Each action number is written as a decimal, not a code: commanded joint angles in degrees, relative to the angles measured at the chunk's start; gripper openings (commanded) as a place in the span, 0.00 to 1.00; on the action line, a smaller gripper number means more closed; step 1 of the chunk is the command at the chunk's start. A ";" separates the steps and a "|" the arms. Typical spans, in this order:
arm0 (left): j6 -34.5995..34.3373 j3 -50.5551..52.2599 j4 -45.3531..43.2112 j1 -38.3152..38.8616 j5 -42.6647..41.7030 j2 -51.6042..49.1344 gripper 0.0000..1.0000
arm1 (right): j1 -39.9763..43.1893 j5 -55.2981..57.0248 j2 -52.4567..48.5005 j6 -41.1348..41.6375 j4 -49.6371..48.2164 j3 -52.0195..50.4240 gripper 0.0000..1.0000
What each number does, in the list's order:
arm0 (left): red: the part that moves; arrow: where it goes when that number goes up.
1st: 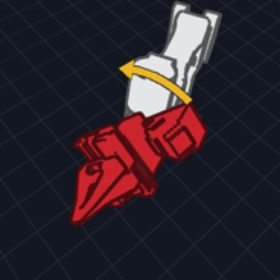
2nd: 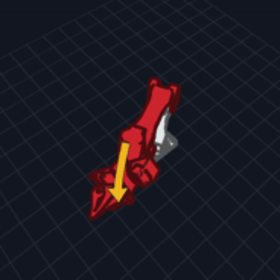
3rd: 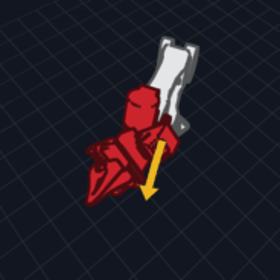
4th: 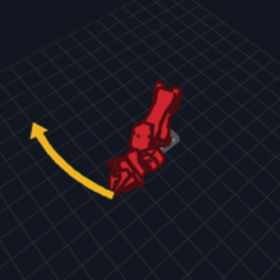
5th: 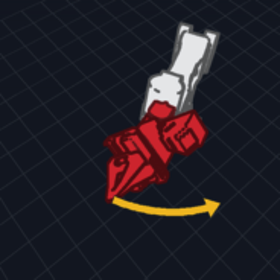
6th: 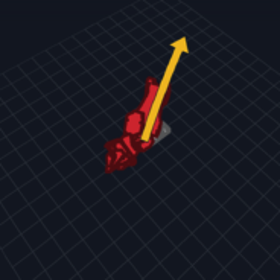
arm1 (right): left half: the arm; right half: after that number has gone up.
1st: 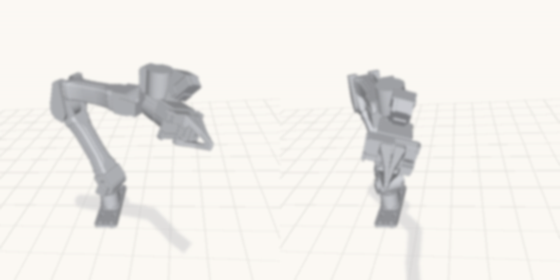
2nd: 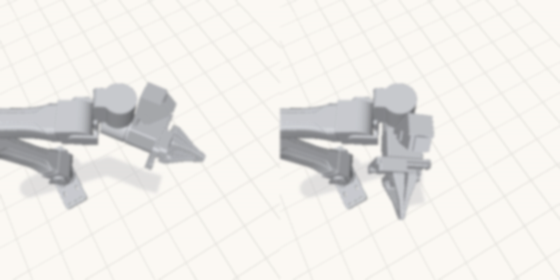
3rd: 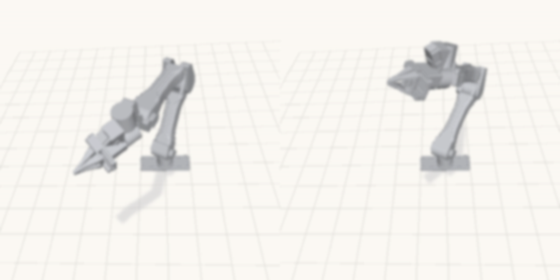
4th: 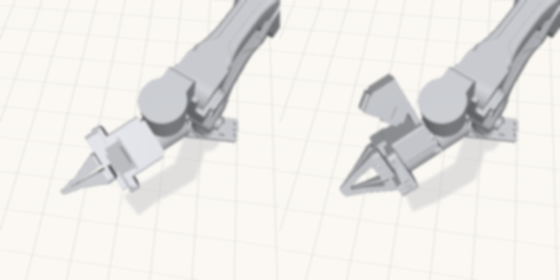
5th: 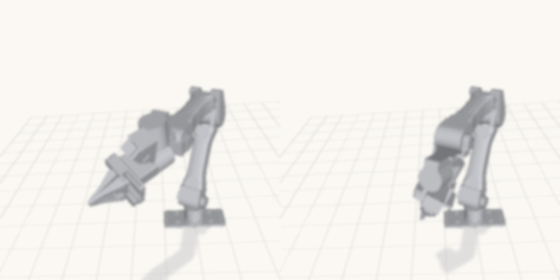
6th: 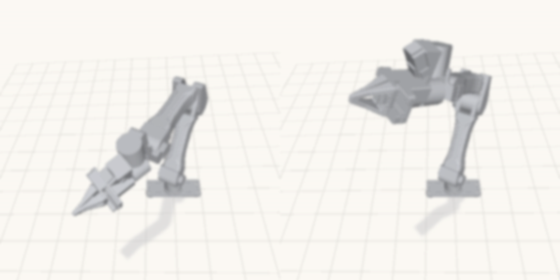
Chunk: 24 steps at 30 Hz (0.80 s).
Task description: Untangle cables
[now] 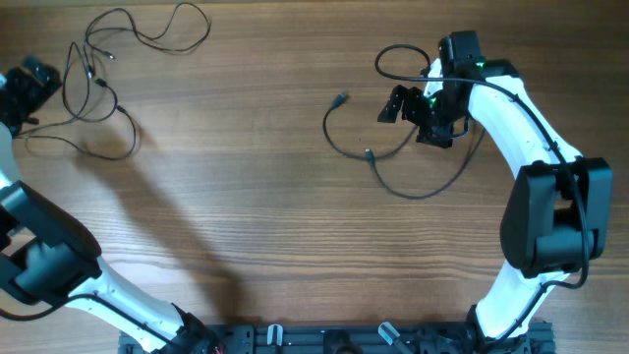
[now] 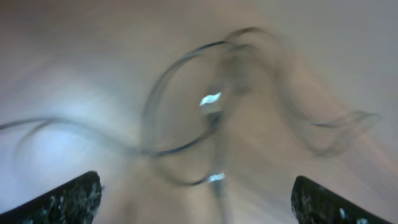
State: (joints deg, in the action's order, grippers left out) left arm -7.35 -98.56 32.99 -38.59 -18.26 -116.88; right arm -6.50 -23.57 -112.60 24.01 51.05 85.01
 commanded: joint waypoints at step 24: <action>-37.73 0.09 -6.38 -3.50 -1.27 -12.44 0.04 | -0.09 -0.92 -0.46 -0.04 0.63 0.35 1.00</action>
State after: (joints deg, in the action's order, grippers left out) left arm -35.31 -98.50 29.39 -39.09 -10.68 -129.01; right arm -6.50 -23.57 -112.60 24.01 51.48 85.01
